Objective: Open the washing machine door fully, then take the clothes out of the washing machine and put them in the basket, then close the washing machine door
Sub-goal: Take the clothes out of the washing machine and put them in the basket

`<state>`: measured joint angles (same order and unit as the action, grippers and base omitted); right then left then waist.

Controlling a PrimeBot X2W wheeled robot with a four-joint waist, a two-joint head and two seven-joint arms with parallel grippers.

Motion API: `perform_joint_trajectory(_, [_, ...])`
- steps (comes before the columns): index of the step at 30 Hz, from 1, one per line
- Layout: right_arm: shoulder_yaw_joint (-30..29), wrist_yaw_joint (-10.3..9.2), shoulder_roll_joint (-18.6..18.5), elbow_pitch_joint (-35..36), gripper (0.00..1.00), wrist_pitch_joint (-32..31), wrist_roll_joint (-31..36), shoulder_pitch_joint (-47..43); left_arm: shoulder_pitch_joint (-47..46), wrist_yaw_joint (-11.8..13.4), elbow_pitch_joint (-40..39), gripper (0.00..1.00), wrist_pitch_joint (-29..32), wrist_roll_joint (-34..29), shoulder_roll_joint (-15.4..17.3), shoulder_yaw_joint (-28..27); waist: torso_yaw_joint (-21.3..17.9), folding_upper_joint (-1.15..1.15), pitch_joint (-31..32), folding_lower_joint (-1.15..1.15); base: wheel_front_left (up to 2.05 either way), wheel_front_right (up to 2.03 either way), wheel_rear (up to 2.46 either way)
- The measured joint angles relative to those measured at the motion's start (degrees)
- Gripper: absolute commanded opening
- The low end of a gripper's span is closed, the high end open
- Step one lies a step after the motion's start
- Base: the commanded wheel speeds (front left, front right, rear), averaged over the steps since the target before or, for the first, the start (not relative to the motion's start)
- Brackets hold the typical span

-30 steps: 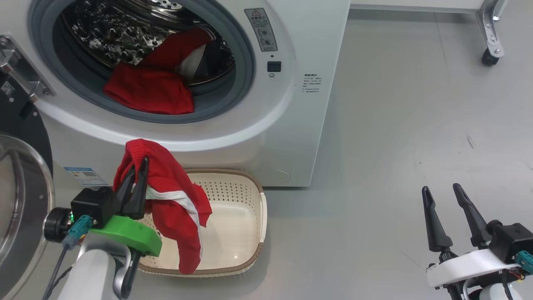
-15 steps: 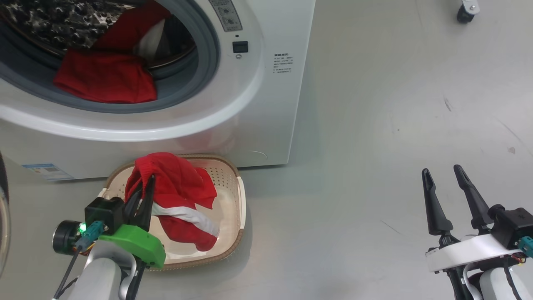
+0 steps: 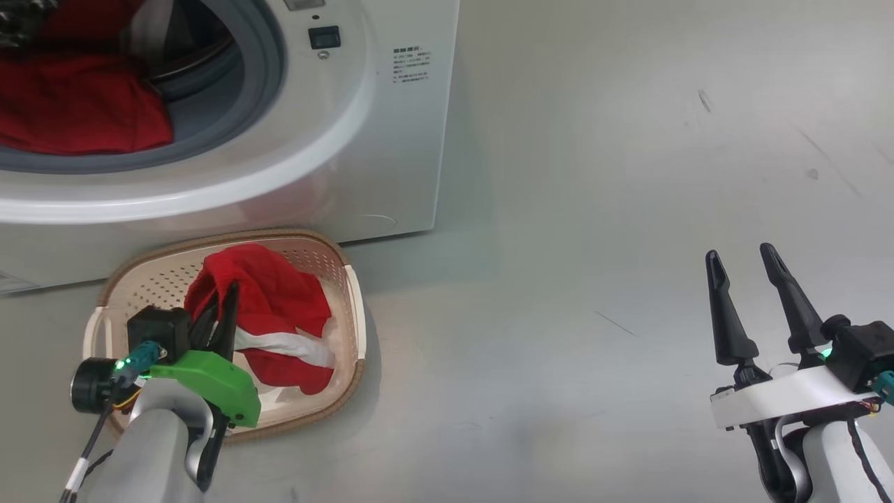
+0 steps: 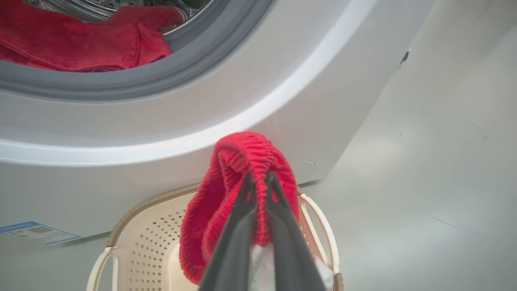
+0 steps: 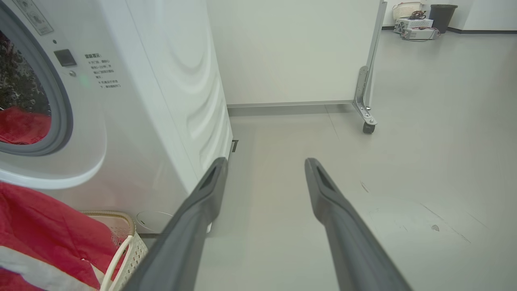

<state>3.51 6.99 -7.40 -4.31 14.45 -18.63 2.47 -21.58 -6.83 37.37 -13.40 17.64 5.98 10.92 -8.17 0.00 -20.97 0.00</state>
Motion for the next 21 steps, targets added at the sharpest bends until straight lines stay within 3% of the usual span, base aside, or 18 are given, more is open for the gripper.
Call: perform_joint_trajectory(21, [-1.38, 0.0, -1.14, 0.29, 1.0, 0.0, -0.52, 2.92, -5.89, 2.94, 14.4, 0.0, 0.79, 2.83, 0.49, -5.3, -4.14, 0.0, -7.57, 0.0, 0.0, 0.0, 0.0])
